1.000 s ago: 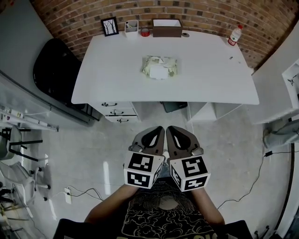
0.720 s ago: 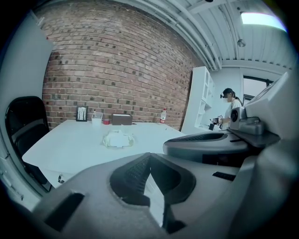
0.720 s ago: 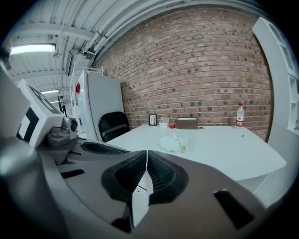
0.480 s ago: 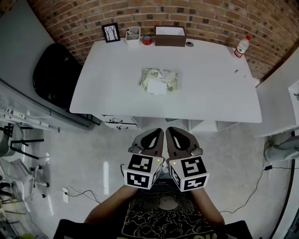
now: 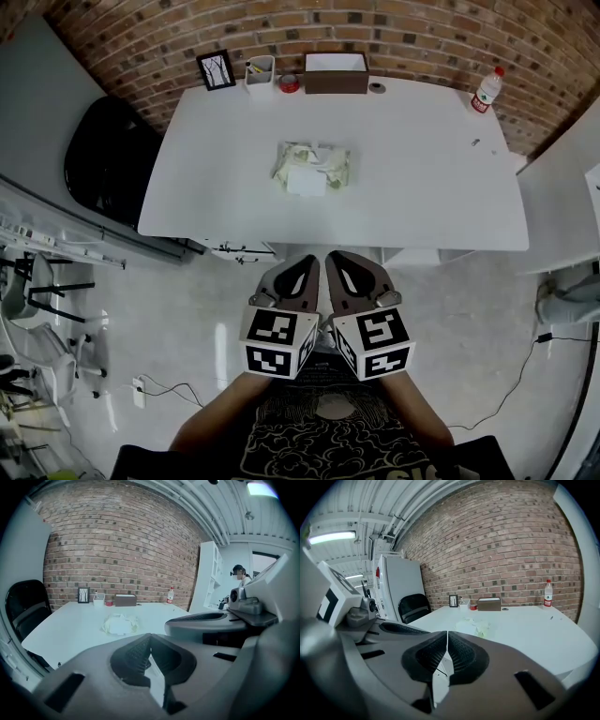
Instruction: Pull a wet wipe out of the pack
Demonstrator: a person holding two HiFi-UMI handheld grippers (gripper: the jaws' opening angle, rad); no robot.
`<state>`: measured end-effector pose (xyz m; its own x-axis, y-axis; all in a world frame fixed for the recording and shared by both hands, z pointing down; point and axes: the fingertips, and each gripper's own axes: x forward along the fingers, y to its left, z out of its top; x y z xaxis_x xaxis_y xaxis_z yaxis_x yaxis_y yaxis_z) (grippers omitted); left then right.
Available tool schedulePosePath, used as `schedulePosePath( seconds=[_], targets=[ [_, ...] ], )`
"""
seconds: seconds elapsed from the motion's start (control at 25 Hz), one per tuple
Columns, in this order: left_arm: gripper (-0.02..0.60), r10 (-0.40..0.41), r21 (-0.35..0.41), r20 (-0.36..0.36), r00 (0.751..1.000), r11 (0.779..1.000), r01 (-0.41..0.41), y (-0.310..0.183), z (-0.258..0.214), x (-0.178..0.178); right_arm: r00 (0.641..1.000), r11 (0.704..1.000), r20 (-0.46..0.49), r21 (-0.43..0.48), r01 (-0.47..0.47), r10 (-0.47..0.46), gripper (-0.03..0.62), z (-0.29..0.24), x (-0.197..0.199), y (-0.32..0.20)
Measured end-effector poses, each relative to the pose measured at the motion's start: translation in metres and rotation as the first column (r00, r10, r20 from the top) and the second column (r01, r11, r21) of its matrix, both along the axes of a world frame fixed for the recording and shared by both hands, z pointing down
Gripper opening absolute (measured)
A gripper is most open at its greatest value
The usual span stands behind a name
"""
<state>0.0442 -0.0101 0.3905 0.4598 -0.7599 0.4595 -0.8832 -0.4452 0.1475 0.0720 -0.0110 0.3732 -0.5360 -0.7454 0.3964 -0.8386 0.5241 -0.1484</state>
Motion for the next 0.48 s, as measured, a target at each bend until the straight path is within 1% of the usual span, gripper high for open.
schedulePosePath(
  seconds=[0.2, 0.48],
  targets=[
    [0.012, 0.001, 0.002, -0.004, 1.000, 1.000, -0.001, -0.009, -0.001, 0.003, 1.000, 1.000, -0.010, -0.002, 0.011, -0.011, 0.018, 0.001, 0.001, -0.007],
    [0.012, -0.006, -0.010, -0.016, 1.000, 1.000, 0.005, -0.035, 0.005, -0.007, 1.000, 1.000, -0.022, -0.008, 0.018, -0.018, 0.018, 0.005, -0.010, -0.032]
  ],
)
